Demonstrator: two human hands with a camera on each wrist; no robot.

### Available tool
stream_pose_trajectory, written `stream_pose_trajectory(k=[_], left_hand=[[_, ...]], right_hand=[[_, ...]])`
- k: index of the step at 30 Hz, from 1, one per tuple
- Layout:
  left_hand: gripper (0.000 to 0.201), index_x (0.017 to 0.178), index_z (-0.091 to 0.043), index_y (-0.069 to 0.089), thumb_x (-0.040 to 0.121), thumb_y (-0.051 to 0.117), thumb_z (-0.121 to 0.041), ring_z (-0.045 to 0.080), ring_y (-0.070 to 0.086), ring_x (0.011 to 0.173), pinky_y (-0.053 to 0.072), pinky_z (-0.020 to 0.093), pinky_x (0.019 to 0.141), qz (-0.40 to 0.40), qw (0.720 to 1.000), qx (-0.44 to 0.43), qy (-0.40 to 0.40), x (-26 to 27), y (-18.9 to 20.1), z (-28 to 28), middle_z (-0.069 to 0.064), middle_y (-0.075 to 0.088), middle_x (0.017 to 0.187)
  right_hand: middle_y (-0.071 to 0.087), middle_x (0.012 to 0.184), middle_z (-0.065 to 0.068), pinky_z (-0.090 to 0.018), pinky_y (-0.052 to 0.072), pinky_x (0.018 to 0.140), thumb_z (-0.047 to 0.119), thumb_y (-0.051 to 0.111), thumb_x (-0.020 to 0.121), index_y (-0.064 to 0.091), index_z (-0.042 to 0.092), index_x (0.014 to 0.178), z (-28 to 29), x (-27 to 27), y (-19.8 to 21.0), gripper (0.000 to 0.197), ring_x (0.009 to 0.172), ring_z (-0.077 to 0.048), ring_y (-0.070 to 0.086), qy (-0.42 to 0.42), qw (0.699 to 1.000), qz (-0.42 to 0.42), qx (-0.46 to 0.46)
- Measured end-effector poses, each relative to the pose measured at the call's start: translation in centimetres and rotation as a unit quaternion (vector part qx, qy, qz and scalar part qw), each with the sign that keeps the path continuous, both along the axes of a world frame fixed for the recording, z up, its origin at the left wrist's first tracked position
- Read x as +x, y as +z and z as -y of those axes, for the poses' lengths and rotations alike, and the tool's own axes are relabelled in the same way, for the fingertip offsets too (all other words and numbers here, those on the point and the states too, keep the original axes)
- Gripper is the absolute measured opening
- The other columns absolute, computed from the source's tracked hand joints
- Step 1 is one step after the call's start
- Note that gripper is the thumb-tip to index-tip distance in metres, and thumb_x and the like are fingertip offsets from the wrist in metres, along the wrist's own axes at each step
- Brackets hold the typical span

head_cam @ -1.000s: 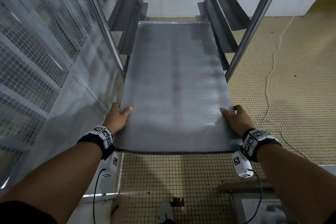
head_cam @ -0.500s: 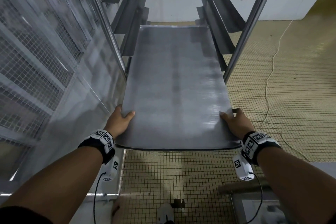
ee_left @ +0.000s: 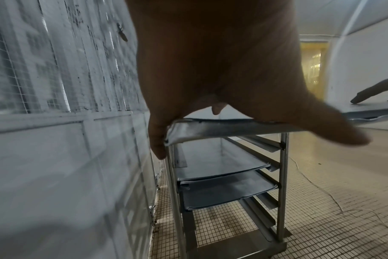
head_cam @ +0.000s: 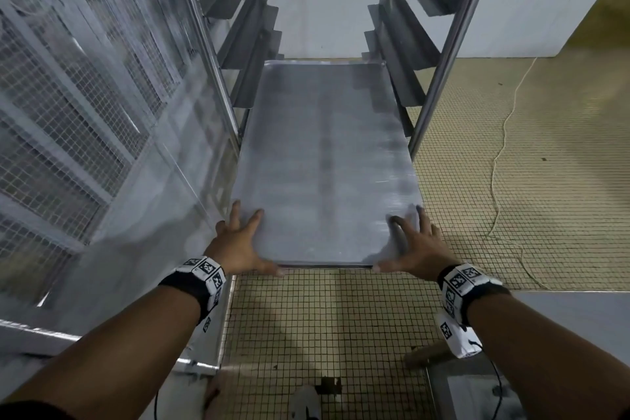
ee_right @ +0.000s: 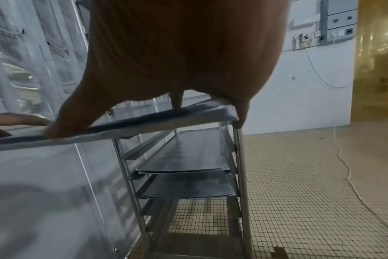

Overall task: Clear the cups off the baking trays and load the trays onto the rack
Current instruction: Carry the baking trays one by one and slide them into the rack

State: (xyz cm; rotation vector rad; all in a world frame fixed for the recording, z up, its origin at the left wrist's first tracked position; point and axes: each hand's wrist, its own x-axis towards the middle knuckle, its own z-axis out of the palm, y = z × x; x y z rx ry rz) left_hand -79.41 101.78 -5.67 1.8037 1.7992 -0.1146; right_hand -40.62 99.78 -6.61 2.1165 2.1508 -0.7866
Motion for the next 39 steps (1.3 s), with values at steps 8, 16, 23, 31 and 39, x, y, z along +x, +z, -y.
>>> stream_pose_trajectory(k=[8,16,23,31,39], left_hand=[[0.139,0.158,-0.04,0.006,0.046,0.073,-0.087,0.041,-0.009,0.151,0.018,0.063,0.119,-0.075,0.995,0.049,-0.051,0.2,-1.5,0.7,-0.002,-0.013,0.167],[0.114,0.156,-0.032,0.023,0.063,0.07,-0.078,0.025,0.001,0.153,0.015,0.059,0.12,-0.088,0.98,0.115,-0.139,2.4,-2.0,0.3,-0.001,0.008,0.167],[0.121,0.157,-0.023,0.019,0.064,0.066,-0.082,0.026,-0.001,0.154,0.012,0.057,0.122,-0.101,0.969,0.11,-0.196,4.5,-1.9,-0.7,0.002,0.004,0.168],[0.11,0.155,-0.016,0.027,0.069,0.068,-0.073,0.025,0.011,0.152,0.017,0.047,0.121,-0.104,0.947,0.135,-0.271,6.1,-1.5,-2.1,0.006,0.016,0.166],[0.099,0.147,-0.016,0.04,0.07,0.06,-0.075,0.027,0.019,0.148,0.024,0.048,0.119,-0.075,0.936,0.19,-0.287,5.2,-1.6,-4.4,0.005,0.028,0.16]], right_hand=[[-0.006,0.167,-0.006,-0.064,0.019,0.116,0.084,0.074,0.052,0.012,0.049,0.151,0.9,-0.5,0.4,0.122,0.15,-0.048,-0.002,0.002,1.0,0.027,-0.013],[0.016,0.166,0.002,-0.047,0.006,0.125,0.077,0.065,0.072,0.024,0.032,0.155,0.8,-2.2,0.2,0.103,0.154,-0.024,0.006,0.091,0.993,0.048,0.062],[0.011,0.168,0.003,-0.038,0.006,0.124,0.068,0.066,0.079,0.02,0.025,0.157,-0.1,-5.6,0.2,0.101,0.154,-0.019,0.003,0.138,0.988,0.035,0.065],[0.012,0.168,0.002,-0.035,0.007,0.125,0.068,0.065,0.079,0.017,0.02,0.159,-1.9,-8.4,-1.1,0.104,0.154,-0.017,0.006,0.185,0.979,0.052,0.073],[0.018,0.166,0.002,-0.037,0.013,0.125,0.071,0.062,0.08,0.026,0.022,0.155,-3.9,-8.8,-0.8,0.096,0.153,-0.018,0.012,0.172,0.979,0.054,0.1]])
